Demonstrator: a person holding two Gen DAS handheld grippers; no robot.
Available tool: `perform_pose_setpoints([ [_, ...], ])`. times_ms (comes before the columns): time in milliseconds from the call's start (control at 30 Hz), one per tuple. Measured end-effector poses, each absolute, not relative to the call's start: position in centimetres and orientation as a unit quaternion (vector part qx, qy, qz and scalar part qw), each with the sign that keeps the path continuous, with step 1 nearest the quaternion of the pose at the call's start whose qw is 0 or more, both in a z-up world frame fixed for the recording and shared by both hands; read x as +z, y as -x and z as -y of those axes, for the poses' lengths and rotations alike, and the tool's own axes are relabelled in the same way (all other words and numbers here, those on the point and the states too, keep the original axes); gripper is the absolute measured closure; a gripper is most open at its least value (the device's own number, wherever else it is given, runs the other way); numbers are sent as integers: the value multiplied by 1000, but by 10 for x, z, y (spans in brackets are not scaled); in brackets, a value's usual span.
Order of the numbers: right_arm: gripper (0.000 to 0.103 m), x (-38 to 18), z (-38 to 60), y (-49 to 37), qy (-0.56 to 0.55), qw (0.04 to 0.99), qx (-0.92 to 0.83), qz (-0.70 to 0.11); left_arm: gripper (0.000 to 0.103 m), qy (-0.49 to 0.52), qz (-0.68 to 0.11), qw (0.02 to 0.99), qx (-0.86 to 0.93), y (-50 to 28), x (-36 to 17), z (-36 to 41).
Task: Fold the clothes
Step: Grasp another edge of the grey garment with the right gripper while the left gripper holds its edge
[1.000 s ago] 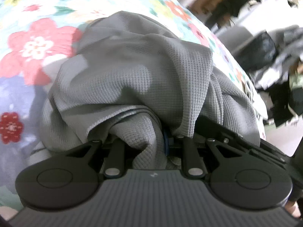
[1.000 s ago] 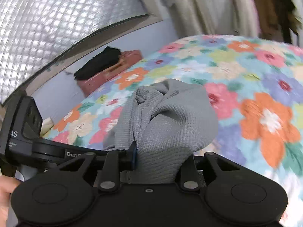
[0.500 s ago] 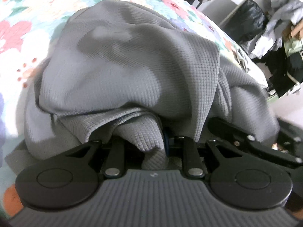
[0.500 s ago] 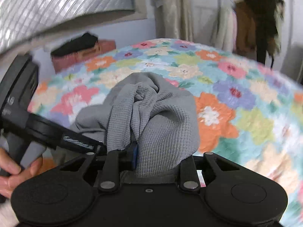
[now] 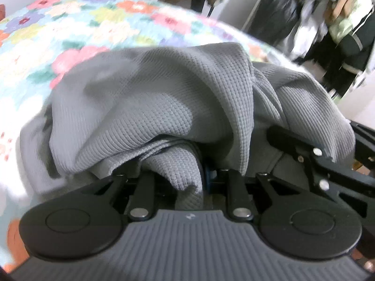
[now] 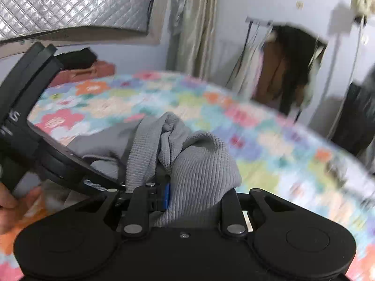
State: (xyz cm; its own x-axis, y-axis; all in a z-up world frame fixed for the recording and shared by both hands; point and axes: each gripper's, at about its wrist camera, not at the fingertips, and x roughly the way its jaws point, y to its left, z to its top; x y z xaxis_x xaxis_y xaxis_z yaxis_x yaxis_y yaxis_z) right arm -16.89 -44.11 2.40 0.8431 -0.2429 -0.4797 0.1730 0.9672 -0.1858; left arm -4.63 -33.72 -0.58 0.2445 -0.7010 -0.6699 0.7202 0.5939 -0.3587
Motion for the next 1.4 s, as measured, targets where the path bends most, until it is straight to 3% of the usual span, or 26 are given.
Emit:
perform_pose_setpoints([
  [200,78,40,487,141,56,976,-74,-196,83,-16,-334,828,-451,37,26,360],
  [367,76,14,551,132,-60,967,-82,-235,81,-24,-377,801,-465,31,4,375],
  [533,78,-16,584,139,-98,946,-141,-274,80,-32,-404,780,-476,45,-20,376],
  [600,78,-16,591,142,-117,943,-157,-268,76,-28,-406,771,-490,48,-17,372],
  [667,78,-17,599,146,-136,940,-172,-262,61,-15,-399,767,-503,49,-9,365],
  [800,58,-18,615,153,-173,931,-203,-249,56,-16,-378,786,-488,45,-1,352],
  [1100,55,1,624,210,-280,917,-193,-208,56,50,-428,767,-475,9,-5,327],
  [1167,47,1,613,211,-292,915,-155,-230,55,27,-425,780,-458,8,-4,326],
  [1200,42,-1,604,208,-294,912,-142,-250,52,16,-425,787,-448,8,-4,326],
  [1267,41,-7,586,202,-291,906,-122,-283,35,2,-427,795,-430,5,-4,322],
  [1400,40,-28,555,194,-295,894,-94,-323,21,17,-434,803,-407,-7,-4,313],
])
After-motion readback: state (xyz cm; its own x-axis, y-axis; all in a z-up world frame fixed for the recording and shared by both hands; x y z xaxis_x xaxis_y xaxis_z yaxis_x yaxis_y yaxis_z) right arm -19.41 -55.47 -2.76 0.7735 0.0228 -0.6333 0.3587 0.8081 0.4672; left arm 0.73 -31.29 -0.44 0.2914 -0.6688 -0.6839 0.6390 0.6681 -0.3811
